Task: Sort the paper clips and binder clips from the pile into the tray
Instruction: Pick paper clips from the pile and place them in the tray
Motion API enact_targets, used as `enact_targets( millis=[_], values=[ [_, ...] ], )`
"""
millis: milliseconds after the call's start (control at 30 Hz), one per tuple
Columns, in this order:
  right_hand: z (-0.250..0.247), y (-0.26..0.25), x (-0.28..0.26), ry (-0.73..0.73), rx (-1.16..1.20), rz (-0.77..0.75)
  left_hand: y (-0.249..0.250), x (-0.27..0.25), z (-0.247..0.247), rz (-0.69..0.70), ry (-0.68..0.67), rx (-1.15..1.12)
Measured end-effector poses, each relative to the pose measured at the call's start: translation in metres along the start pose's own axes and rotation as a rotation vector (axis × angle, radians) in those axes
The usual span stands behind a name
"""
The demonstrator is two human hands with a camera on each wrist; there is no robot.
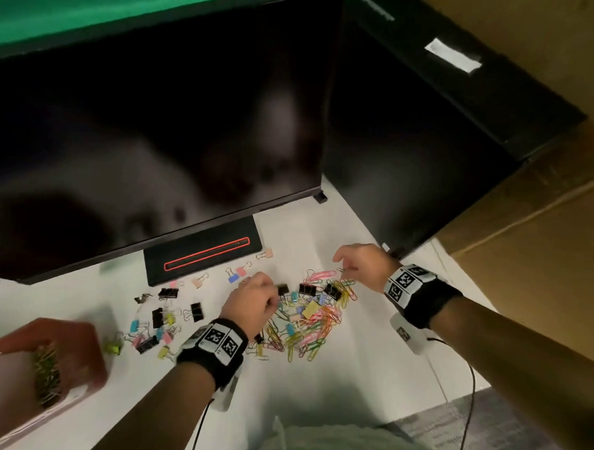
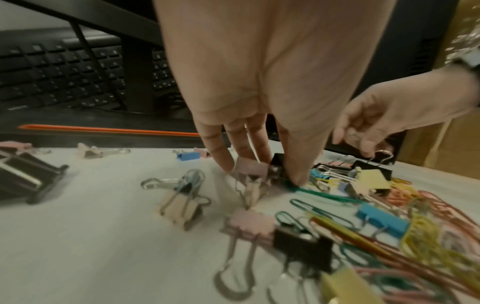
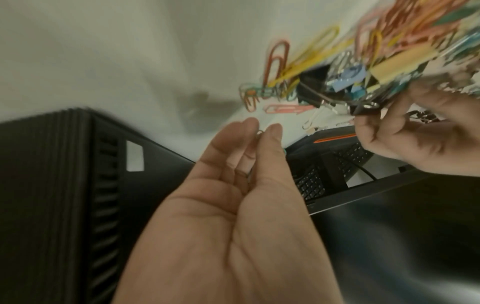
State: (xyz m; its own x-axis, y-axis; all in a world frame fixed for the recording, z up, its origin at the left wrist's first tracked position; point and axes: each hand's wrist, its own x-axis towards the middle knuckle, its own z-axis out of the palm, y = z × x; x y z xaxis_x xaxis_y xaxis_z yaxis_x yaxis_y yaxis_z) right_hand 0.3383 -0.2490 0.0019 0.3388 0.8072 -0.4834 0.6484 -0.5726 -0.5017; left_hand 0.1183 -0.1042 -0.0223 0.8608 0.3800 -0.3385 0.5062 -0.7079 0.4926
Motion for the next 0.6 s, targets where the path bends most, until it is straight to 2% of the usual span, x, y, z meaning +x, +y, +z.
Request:
enact_targets(
  millis=[167, 233, 333, 467, 600],
  values=[
    [0.006, 0.006, -0.006, -0.011, -0.055, 0.025, -0.005, 0.0, -0.013, -0.081, 0.221, -0.019],
    [0.007, 0.002, -0.001, -0.01, -0.062, 0.006, -0.007, -0.005, -0.018, -0.096, 0.269, -0.058],
    [0.009, -0.008, 0.009, -0.046, -0.073, -0.011, -0.005, -0.012, -0.016, -0.116, 0.189, -0.113],
    [0.015, -0.018, 0.02, -0.094, -0.122, -0.02, 0.001, -0.017, -0.007, -0.058, 0.044, -0.133],
    [0.018, -0.021, 0.025, -0.09, -0.192, -0.046, 0.006, -0.011, 0.004, 0.038, -0.064, 0.092]
  ],
)
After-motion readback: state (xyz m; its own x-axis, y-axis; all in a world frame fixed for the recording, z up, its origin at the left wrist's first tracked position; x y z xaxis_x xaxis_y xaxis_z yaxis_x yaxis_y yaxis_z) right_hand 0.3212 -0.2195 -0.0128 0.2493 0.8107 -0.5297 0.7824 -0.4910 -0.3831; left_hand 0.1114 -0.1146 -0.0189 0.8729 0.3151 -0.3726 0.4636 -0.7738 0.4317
